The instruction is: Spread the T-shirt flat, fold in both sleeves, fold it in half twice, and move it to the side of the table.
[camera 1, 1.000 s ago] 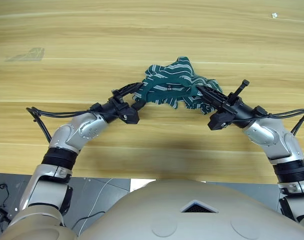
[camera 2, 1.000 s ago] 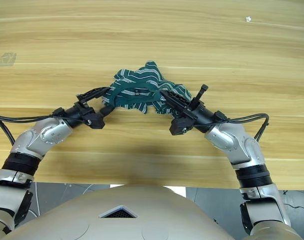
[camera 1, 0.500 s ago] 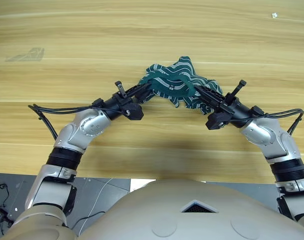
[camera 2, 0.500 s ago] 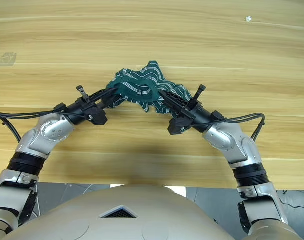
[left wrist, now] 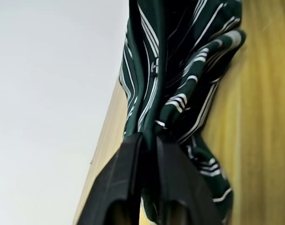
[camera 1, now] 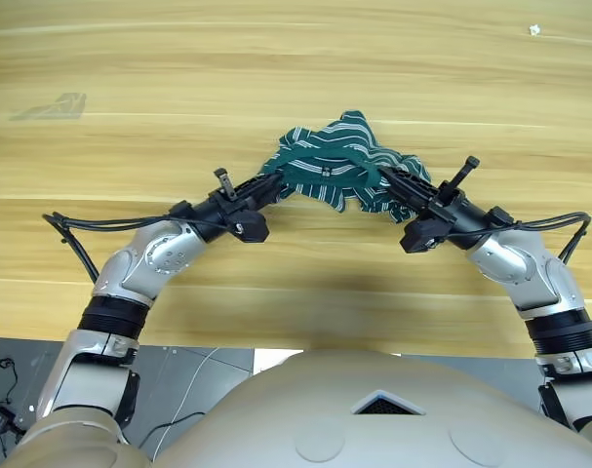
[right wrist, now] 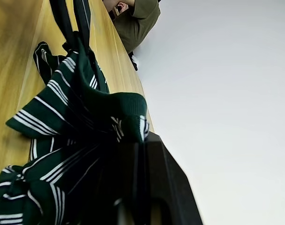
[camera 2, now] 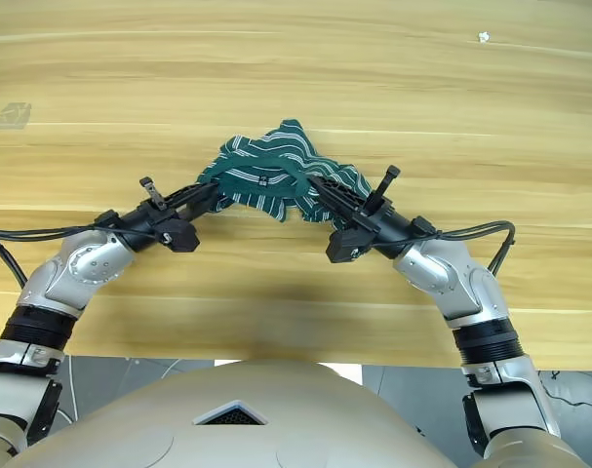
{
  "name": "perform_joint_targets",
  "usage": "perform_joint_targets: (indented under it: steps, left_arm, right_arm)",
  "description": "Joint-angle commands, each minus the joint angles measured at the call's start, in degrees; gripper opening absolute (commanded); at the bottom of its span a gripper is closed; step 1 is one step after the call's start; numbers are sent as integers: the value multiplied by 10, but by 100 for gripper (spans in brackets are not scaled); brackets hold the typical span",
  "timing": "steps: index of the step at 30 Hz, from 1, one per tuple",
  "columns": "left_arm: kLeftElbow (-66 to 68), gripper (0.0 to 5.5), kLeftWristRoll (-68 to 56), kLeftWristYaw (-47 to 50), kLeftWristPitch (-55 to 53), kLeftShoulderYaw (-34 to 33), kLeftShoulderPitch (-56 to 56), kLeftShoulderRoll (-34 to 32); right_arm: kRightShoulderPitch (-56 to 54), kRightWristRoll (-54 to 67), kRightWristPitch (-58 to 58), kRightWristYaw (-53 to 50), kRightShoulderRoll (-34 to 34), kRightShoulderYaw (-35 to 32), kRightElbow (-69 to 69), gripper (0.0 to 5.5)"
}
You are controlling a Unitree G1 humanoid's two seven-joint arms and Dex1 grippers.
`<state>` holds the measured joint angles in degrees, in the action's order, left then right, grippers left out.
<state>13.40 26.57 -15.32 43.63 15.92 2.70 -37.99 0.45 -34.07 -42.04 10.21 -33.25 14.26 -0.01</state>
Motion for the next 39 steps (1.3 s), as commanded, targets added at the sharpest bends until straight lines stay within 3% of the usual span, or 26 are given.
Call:
perform_joint_targets:
  steps: [1, 16, 26, 39]
  left_arm:
    - [-30, 107, -40, -51, -8, 11, -17, -13]
    - [-28, 373, -113, -71, -8, -46, -12, -9]
    - [-4, 526, -120, -78, -6, -45, -6, 5]
    - [29, 536, -84, -46, 2, -39, 10, 40]
  right_arm:
    - [-5, -4, 0, -1, 1, 5, 6, 0]
    - [-52, 27, 14, 12, 0, -16, -35, 0]
    - [-105, 29, 20, 25, 1, -16, -44, 0]
    - [-101, 31, 18, 30, 9, -11, -50, 0]
